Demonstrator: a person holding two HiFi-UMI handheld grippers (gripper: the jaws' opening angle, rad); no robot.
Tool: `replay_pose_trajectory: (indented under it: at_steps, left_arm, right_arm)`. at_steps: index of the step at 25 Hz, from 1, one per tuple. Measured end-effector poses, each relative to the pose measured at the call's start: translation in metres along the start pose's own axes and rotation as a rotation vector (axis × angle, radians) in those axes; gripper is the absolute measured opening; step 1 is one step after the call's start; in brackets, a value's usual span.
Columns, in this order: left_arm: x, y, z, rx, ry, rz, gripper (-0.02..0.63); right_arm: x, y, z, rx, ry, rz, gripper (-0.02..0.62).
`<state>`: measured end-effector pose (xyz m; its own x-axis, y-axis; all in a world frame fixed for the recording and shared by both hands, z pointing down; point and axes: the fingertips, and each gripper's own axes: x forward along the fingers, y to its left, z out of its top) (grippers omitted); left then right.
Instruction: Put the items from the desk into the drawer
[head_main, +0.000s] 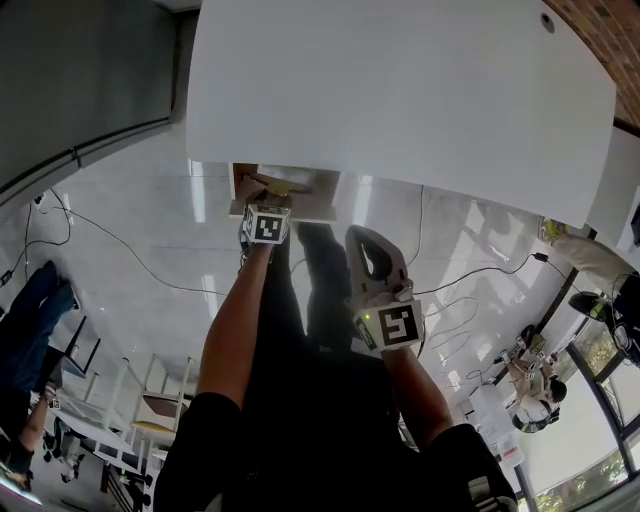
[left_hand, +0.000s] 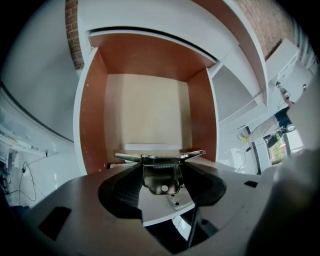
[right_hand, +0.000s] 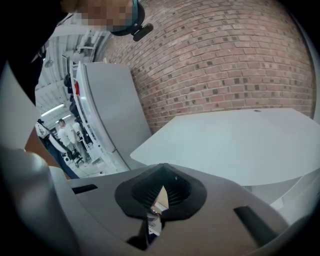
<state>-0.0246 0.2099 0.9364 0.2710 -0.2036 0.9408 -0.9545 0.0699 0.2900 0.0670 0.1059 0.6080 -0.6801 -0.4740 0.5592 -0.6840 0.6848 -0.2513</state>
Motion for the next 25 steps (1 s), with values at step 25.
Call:
replay_pose_trajectory:
  at_steps: [25]
  left_arm:
    - [0.017, 0.003, -0.023, -0.025, 0.197, 0.024, 0.252]
  right_arm:
    - [-0.007, -0.014, 0.008, 0.023, -0.011, -0.066, -0.002]
